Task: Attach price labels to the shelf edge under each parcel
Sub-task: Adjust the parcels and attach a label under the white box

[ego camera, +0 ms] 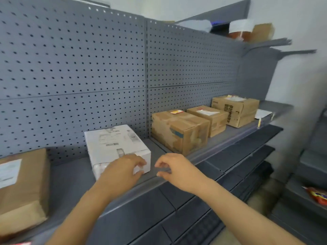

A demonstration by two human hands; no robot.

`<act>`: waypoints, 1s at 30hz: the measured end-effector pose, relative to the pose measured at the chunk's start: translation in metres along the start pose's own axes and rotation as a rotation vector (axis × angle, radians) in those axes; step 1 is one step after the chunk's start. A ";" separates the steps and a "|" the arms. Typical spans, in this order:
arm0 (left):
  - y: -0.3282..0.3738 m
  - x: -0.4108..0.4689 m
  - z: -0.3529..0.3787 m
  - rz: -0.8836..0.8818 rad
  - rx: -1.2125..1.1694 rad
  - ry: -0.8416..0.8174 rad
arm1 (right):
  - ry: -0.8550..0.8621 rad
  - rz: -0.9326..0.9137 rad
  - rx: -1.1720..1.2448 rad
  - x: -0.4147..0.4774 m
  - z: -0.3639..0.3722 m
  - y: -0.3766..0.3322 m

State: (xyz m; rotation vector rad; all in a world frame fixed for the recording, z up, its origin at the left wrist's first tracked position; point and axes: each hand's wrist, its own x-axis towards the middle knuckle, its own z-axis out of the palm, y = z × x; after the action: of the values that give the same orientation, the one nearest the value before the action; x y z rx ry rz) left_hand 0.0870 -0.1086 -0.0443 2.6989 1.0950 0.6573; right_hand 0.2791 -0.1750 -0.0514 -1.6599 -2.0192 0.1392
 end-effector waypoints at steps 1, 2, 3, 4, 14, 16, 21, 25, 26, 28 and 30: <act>0.012 0.015 0.007 0.022 0.005 0.002 | 0.004 0.008 -0.007 -0.004 -0.012 0.016; 0.025 0.029 0.014 0.040 0.019 0.003 | 0.008 0.015 -0.011 -0.007 -0.023 0.032; 0.036 0.044 0.021 0.053 0.026 0.009 | 0.013 0.020 -0.013 -0.009 -0.035 0.047; 0.047 0.059 0.027 0.061 0.030 0.019 | 0.021 0.023 -0.016 -0.011 -0.047 0.063; 0.114 0.184 0.071 0.043 0.034 0.007 | 0.064 0.052 0.027 0.002 -0.122 0.186; 0.113 0.209 0.077 0.037 0.038 -0.005 | 0.067 0.039 0.033 0.016 -0.127 0.209; 0.095 0.279 0.087 0.010 0.046 0.040 | 0.060 0.013 0.001 0.071 -0.134 0.260; 0.075 0.327 0.089 -0.013 0.062 0.060 | 0.080 -0.006 0.024 0.120 -0.139 0.290; 0.070 0.339 0.089 -0.030 0.069 0.067 | 0.092 -0.010 0.027 0.130 -0.138 0.297; 0.063 0.359 0.090 -0.063 0.067 0.088 | 0.103 -0.014 0.037 0.151 -0.135 0.311; 0.056 0.375 0.092 -0.086 0.072 0.074 | 0.080 -0.019 0.044 0.171 -0.129 0.324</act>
State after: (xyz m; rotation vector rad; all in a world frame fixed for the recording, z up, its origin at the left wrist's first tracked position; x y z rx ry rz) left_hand 0.4022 0.1132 0.0176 2.6886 1.2683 0.7219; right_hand 0.6042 0.0334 -0.0131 -1.5930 -1.9584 0.1086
